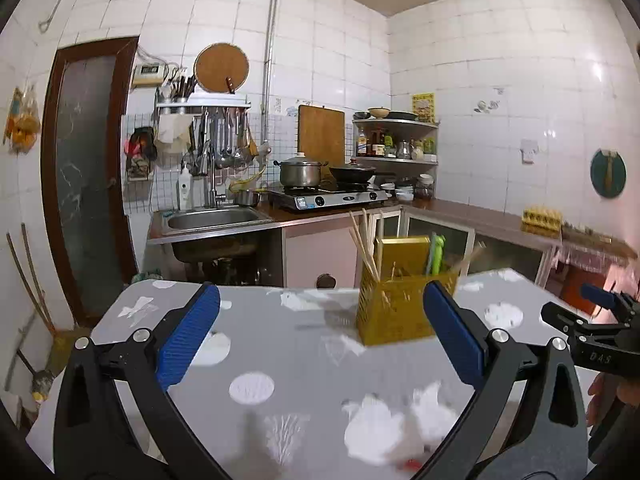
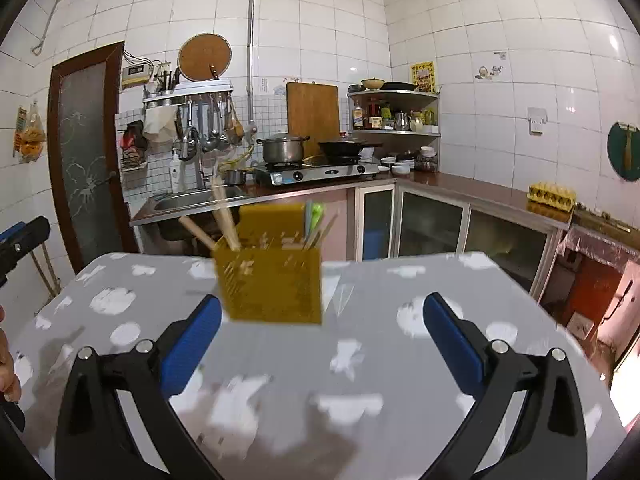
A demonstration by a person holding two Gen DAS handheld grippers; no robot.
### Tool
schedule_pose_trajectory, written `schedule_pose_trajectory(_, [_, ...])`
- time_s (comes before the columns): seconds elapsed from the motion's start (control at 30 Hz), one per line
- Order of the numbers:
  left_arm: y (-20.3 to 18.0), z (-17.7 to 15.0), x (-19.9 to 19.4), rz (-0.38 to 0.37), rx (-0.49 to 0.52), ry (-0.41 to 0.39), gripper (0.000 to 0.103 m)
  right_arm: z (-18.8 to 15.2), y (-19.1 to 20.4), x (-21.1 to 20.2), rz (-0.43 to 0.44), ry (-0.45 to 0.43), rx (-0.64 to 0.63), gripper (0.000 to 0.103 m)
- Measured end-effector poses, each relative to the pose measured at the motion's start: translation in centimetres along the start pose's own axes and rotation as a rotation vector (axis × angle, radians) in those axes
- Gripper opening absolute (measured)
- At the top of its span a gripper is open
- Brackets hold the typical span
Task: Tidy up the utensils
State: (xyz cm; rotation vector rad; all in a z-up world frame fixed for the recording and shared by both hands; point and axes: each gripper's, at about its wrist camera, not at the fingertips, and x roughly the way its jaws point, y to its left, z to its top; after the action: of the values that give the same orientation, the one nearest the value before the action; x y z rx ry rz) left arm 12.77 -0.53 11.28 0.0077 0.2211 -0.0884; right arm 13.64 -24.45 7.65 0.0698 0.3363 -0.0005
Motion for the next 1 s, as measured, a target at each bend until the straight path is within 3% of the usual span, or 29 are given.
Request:
schedule_pose_trajectory(0.2, [-0.8,-4.4,-3.4,0.004,-0.013,0.038,0.098,-4.4,1.7,-3.6,0.015,-0.008,-0.027,0.099])
schedule_pose_trajectory(0.43, [-1.1,-9.4,-5.9,0.099,-0.008,0.030,0.098,-7.2,2.7,-5.6,0.032,-0.061,-0.048,0.099])
schedule_pose_trajectory(0.67, [-1.1,-11.3,-6.6,0.165,0.004,-0.034,0.098,-8.9,2.6,-5.8,0.034,-0.076,-0.040,0.099])
schedule_pose_trajectory(1.0, [-0.8,-11.3,-6.5,0.137,-0.014,-0.032,0.098,-9.5,2.2,-5.2,0.012,-0.053,-0.023,0.099])
